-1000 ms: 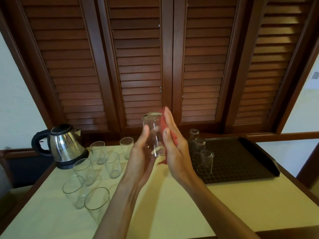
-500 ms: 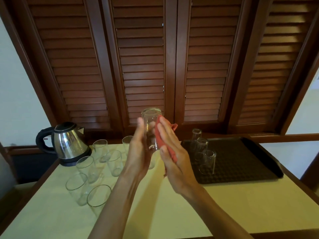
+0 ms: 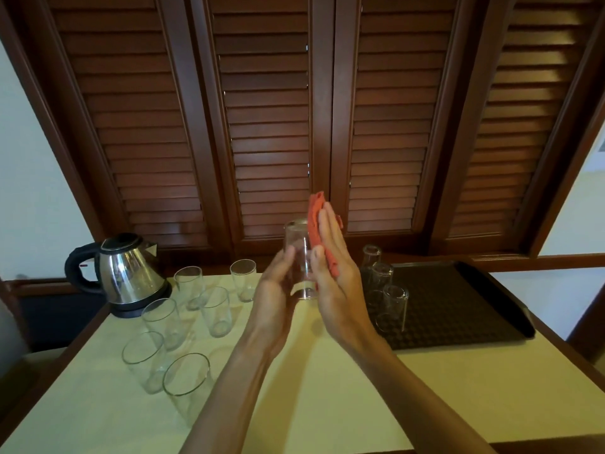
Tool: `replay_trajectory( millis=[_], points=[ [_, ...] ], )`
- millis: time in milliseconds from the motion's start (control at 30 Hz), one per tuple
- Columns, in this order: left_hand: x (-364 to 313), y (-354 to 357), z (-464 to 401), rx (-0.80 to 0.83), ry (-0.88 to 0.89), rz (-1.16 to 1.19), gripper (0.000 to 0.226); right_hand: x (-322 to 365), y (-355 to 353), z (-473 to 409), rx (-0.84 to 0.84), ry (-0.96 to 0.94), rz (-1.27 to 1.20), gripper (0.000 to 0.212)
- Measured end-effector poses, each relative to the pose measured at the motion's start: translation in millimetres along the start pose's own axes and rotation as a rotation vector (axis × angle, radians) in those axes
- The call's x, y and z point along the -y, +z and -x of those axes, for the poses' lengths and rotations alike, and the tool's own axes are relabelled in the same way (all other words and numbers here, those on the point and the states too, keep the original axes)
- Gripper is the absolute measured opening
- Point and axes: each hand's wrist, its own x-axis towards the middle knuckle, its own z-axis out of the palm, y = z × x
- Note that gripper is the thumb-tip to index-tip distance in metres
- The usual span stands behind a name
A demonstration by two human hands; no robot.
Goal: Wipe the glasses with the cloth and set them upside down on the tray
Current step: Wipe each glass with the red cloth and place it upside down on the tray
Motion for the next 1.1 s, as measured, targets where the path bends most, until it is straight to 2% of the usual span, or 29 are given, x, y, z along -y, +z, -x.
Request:
replay_trajectory(
  millis=[67, 133, 300, 400, 467, 567, 600, 733, 800, 933, 1033, 1100],
  points=[
    [-8.1, -3.0, -4.0, -0.021, -0.003, 0.038, 0.047, -4.3, 6.4, 19.7, 0.065, -0.083, 0.105, 0.061],
    [-10.1, -7.8, -10.3, -0.039, 0.045, 0.023, 0.059, -10.7, 9.2, 39.9, 0.119, -0.14, 0.109, 0.062],
    [6.4, 1.3, -3.1, -0.022, 0.067, -0.025, 0.061, -6.5, -0.1, -0.4, -0.005, 0.062, -0.064, 0.064],
    [-4.9, -4.8, -7.9, -0.035, 0.041, 0.032, 0.064, -12.5, 4.9, 21.5, 0.08, -0.077, 0.055, 0.058],
    [-11.7, -9.7, -11.5, -0.065, 0.039, 0.054, 0.067, -19.6, 3.3, 41.7, 0.122, -0.115, 0.01, 0.06],
    [-2.6, -0.7, -2.5, -0.031, 0.061, -0.035, 0.063, -15.6, -4.2, 17.5, 0.069, 0.069, -0.234, 0.056],
    [-0.9, 3.5, 1.5, -0.039, 0.058, -0.024, 0.059, -10.2, -7.1, 6.5, 0.041, 0.086, -0.241, 0.056],
    [-11.2, 0.4, -7.3, -0.113, 0.072, 0.042, 0.05, -4.3, 1.7, 14.1, 0.098, -0.133, 0.059, 0.06],
    [-14.8, -3.3, -11.9, -0.115, 0.065, 0.03, 0.052, -14.1, 3.9, 29.3, 0.113, -0.181, 0.073, 0.062],
    [-0.4, 8.8, 1.4, -0.054, -0.033, -0.013, 0.055, -7.9, -3.3, -0.9, -0.022, 0.097, -0.144, 0.065],
    [-7.6, 6.0, -3.4, -0.024, 0.017, -0.027, 0.058, -7.2, 2.4, 11.9, 0.066, -0.019, -0.025, 0.063],
    [-16.2, -1.4, -10.0, -0.064, 0.043, 0.057, 0.061, -14.0, 3.3, 32.1, 0.113, -0.055, -0.037, 0.064]
  ],
)
